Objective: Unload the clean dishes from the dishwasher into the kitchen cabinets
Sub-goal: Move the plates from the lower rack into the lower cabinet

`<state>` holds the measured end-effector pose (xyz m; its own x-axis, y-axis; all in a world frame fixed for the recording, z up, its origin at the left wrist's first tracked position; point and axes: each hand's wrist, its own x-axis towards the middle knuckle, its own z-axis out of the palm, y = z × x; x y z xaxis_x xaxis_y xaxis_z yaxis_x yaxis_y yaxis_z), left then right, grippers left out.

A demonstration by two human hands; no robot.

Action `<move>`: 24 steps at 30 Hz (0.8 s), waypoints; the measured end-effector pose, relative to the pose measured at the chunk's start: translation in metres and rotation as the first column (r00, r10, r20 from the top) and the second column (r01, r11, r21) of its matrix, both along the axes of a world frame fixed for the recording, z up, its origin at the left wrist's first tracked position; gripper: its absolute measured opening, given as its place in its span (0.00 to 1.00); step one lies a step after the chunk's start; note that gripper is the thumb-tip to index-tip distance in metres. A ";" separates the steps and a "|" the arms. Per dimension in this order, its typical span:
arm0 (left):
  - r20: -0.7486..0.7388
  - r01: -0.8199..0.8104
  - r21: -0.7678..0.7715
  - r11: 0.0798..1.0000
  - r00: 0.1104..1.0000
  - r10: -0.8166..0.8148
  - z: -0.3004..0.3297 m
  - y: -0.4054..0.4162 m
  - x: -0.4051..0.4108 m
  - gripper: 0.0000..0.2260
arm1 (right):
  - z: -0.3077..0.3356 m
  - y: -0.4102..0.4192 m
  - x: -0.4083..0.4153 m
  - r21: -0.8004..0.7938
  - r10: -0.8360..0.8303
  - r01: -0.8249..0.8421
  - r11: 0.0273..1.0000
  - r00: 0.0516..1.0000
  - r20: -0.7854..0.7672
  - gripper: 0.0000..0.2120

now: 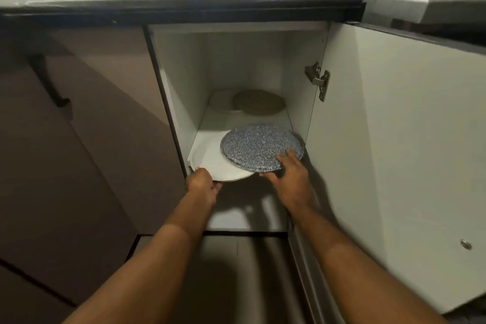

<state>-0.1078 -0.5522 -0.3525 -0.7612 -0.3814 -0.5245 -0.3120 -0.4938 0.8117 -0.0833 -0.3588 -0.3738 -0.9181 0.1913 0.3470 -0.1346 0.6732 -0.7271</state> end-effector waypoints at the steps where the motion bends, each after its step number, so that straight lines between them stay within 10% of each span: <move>1: -0.023 0.000 0.013 1.000 1.000 0.000 -0.004 0.000 -0.006 0.16 | -0.006 -0.001 -0.007 0.014 -0.004 0.004 1.000 1.000 -0.005 0.31; 9: -0.136 -0.014 -0.054 0.998 0.991 0.006 -0.017 0.001 -0.030 0.17 | -0.013 0.009 -0.030 0.120 0.038 -0.043 0.992 0.998 0.047 0.25; 13: -0.276 0.109 -0.351 0.930 0.937 -0.214 -0.035 0.003 -0.026 0.38 | -0.016 0.016 -0.039 0.161 0.068 -0.077 0.984 0.996 0.062 0.25; 17: -0.204 0.273 -0.668 0.692 0.827 -0.523 -0.050 -0.001 -0.027 0.46 | -0.008 0.018 -0.054 0.267 0.100 -0.125 0.956 0.989 0.106 0.27; 24: -0.052 0.164 -0.913 0.374 0.862 -0.504 -0.058 -0.020 -0.043 0.48 | -0.009 0.022 -0.072 0.322 0.097 -0.145 0.936 0.982 0.160 0.21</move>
<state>-0.1512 -0.5718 -0.4106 -0.9702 -0.1677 0.1751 0.0390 0.6047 0.7955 -0.1550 -0.3368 -0.3832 -0.9707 -0.0278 0.2385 -0.1435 0.8636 -0.4833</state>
